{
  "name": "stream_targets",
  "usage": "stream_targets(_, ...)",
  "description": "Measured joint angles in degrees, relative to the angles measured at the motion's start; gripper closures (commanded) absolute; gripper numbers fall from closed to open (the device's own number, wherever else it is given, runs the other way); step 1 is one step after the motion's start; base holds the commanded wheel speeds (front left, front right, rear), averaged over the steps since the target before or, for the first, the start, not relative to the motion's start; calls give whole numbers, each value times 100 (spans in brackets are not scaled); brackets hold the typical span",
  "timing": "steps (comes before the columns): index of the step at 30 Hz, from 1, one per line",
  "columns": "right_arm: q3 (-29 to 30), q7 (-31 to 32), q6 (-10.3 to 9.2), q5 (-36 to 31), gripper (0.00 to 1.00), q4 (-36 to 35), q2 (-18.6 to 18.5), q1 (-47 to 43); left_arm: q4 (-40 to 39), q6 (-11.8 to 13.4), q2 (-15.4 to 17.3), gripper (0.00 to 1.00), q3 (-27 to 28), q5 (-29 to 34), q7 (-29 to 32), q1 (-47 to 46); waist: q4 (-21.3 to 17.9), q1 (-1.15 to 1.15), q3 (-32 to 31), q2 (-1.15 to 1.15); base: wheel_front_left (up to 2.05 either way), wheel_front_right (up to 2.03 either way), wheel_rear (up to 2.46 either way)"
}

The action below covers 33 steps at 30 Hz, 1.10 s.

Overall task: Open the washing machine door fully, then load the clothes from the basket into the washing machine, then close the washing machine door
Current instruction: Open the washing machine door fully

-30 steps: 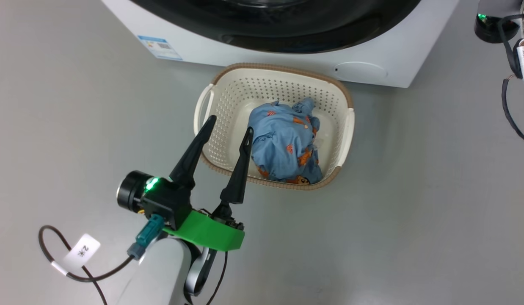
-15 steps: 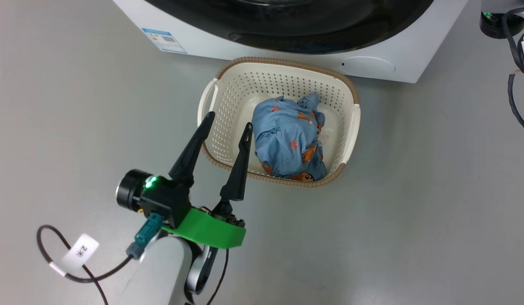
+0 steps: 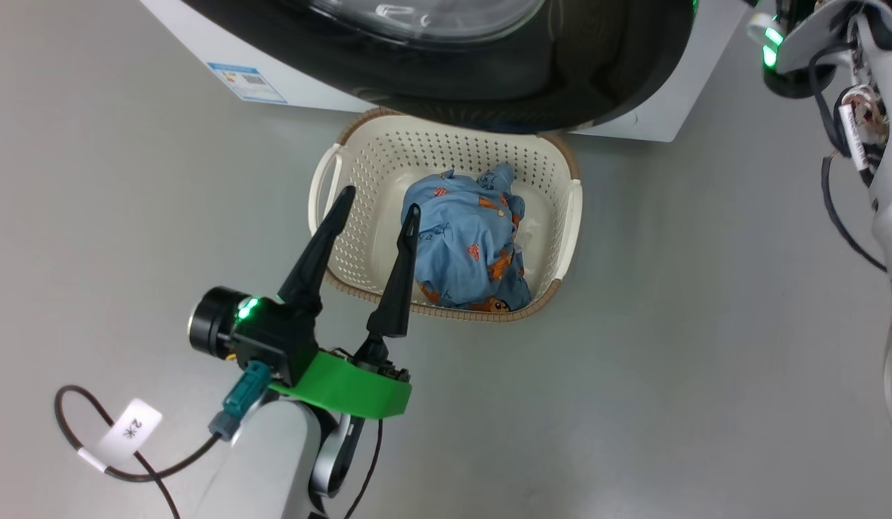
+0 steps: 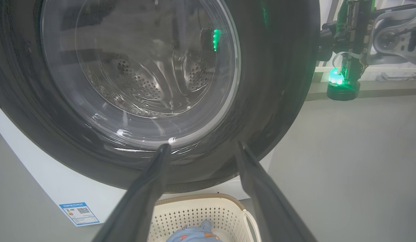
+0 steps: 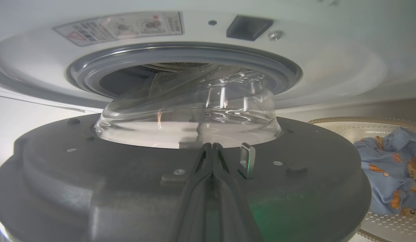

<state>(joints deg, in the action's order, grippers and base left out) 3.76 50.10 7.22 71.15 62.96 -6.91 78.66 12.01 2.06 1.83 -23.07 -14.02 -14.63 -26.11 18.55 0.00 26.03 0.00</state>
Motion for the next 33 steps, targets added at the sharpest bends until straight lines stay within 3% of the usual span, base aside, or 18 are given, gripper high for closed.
stream_targets(17,-437,1191,0,820,100,-1436,202,-1375,126,-91,1,0,151,60,0,60,-190,0,-332,0,0,0,0)
stream_targets(33,-1875,1182,0,2173,100,-2586,232,-2726,404,-255,2,0,321,218,0,326,-155,-1,-865,0,0,0,0)
